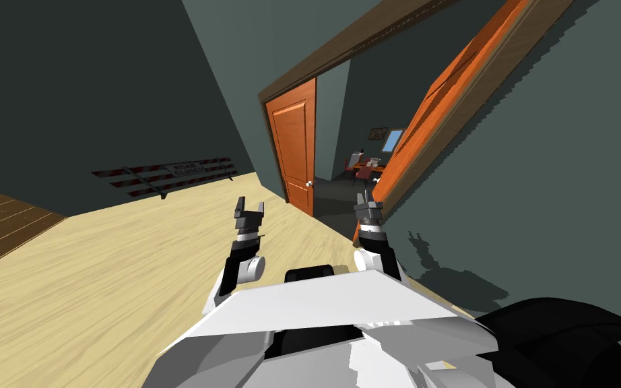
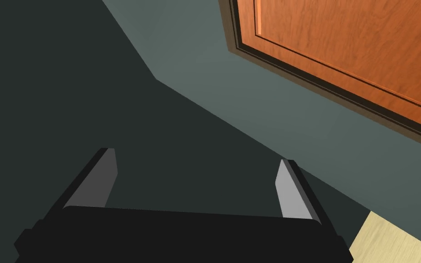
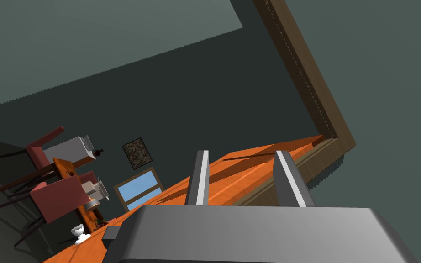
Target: Push the door open
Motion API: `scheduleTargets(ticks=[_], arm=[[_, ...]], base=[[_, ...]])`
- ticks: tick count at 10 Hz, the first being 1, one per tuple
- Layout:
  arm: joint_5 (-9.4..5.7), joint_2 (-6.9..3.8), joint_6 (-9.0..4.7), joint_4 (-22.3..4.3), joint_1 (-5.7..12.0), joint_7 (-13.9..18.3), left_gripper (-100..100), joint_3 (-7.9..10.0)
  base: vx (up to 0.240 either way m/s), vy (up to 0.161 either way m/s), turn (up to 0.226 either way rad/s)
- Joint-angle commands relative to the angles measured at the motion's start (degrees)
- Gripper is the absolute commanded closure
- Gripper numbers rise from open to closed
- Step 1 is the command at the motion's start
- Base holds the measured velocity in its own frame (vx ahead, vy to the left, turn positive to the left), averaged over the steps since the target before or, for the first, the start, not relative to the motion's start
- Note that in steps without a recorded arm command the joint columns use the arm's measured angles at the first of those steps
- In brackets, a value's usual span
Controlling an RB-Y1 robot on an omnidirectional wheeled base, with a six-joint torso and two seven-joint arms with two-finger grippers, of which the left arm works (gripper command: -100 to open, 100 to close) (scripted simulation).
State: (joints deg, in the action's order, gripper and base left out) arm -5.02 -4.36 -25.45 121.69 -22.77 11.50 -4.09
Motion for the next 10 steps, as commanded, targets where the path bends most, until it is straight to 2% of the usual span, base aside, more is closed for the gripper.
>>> scheduleTargets(ticks=[1, 4, 7, 10], arm=[[-0.09, -0.39, -0.51, -2.28, 0.63, 2.36, -100, -1.09], [-0.12, -0.69, -1.12, -4.82, 1.33, 4.84, -100, -2.42], [-0.18, -1.14, -2.17, -9.25, 2.56, 9.15, -100, -4.73], [-0.22, -1.36, -2.84, -12.05, 3.34, 11.89, -100, -6.20]], base=[[0.134, 0.041, -0.015], [0.116, 0.017, -0.015], [0.134, 0.019, -0.021], [0.127, 0.028, -0.014]])
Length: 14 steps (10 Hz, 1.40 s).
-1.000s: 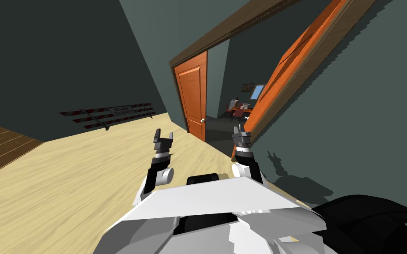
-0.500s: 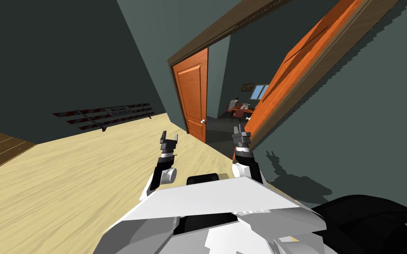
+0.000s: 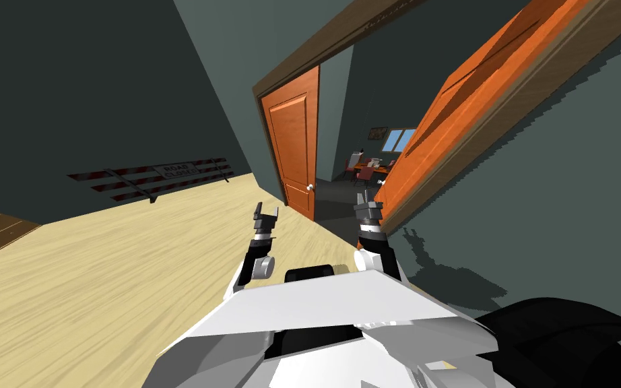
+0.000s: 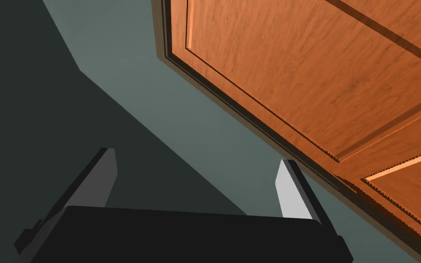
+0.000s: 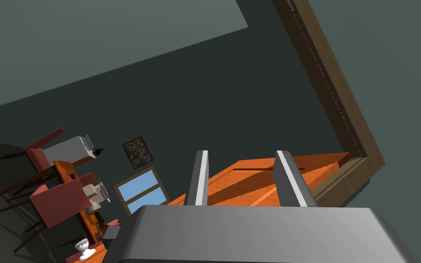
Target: Push the door open
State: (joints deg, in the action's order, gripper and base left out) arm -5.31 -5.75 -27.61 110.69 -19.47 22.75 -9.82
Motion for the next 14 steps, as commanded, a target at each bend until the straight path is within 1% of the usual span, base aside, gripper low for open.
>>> scheduleTargets(ticks=[1, 2, 14], arm=[[0.06, -0.04, -0.91, -1.99, 0.30, 1.55, -100, -0.97], [0.03, -0.16, -1.36, -3.90, 0.83, 3.41, -100, -1.96], [-0.13, -0.48, -4.23, -15.97, 4.17, 15.18, -100, -8.29]], base=[[0.099, 0.024, -0.012], [0.124, 0.025, -0.022], [0.102, 0.028, -0.015]])
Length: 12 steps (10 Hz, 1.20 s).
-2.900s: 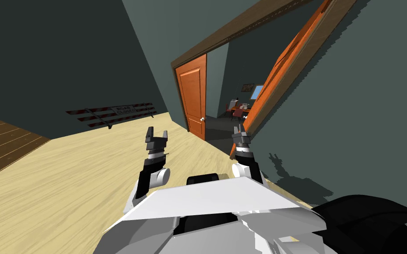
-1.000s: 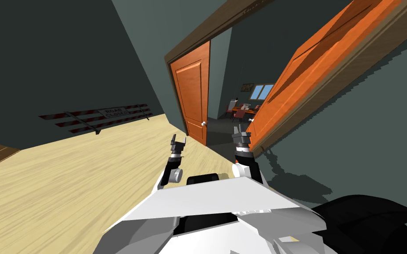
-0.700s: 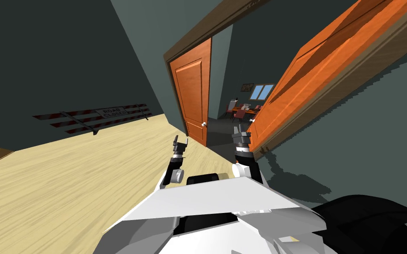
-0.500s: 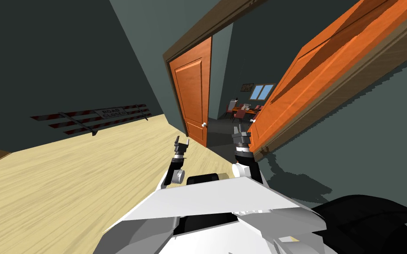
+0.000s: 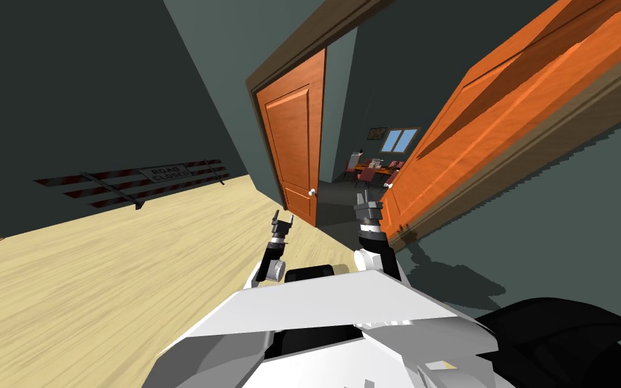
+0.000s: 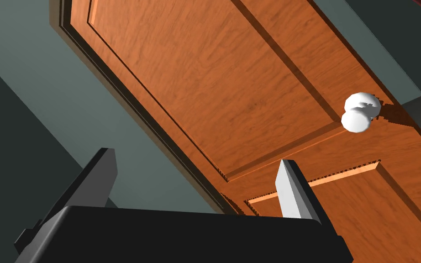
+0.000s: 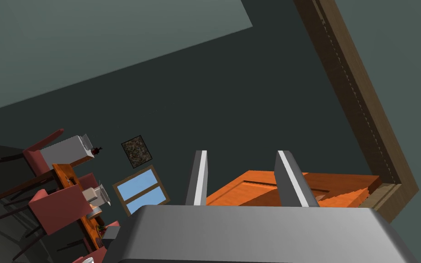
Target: Push the door open
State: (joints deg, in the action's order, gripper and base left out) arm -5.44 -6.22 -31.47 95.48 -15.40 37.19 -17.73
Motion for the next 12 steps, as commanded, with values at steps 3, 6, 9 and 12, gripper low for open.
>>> scheduleTargets(ticks=[3, 6, 9, 12], arm=[[-0.04, -0.02, -1.10, -3.83, 0.96, 3.73, -100, -1.98], [-0.08, 0.07, -1.83, -6.90, 1.81, 6.73, -100, -3.59], [-0.12, 0.16, -2.56, -9.98, 2.66, 9.72, -100, -5.20], [-0.16, 0.31, -3.28, -13.00, 3.50, 12.67, -100, -6.78]], base=[[0.101, 0.020, -0.016], [0.100, 0.033, -0.015], [0.088, 0.026, -0.015], [0.099, 0.027, -0.016]])
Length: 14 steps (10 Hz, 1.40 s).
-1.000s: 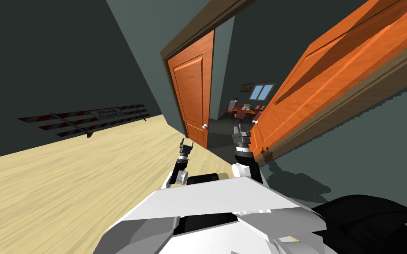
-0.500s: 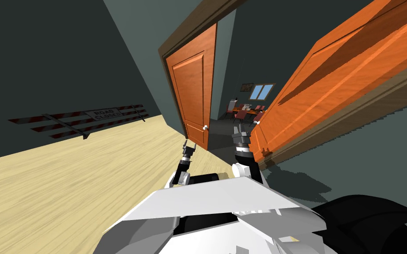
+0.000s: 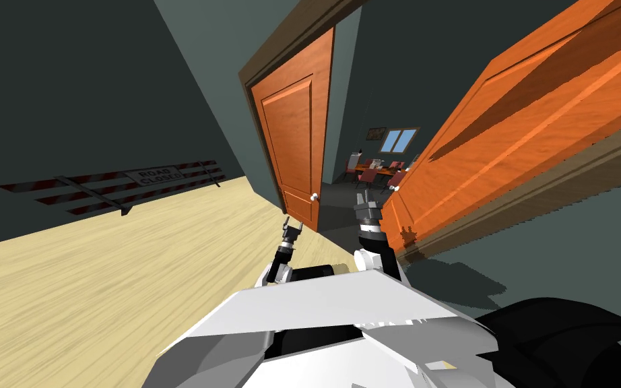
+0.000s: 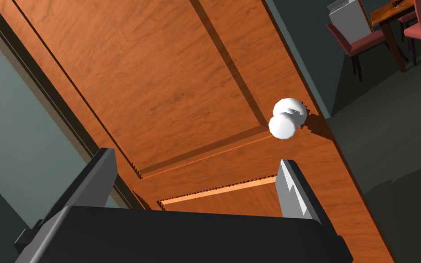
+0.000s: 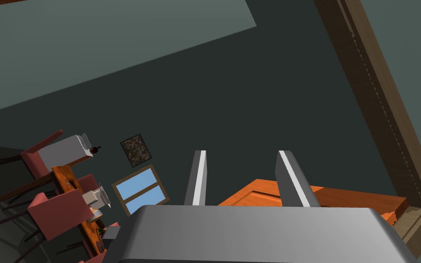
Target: Push the door open
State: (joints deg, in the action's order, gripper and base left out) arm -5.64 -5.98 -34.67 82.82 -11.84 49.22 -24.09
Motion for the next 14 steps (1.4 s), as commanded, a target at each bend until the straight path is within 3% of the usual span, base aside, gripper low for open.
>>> scheduleTargets(ticks=[1, 14], arm=[[0.02, 0.14, -0.31, -1.33, 0.21, 1.61, -100, -0.95], [-0.17, 1.64, -3.67, -15.44, 4.12, 15.36, -100, -8.33]], base=[[0.100, 0.026, -0.014], [0.111, 0.031, -0.016]])
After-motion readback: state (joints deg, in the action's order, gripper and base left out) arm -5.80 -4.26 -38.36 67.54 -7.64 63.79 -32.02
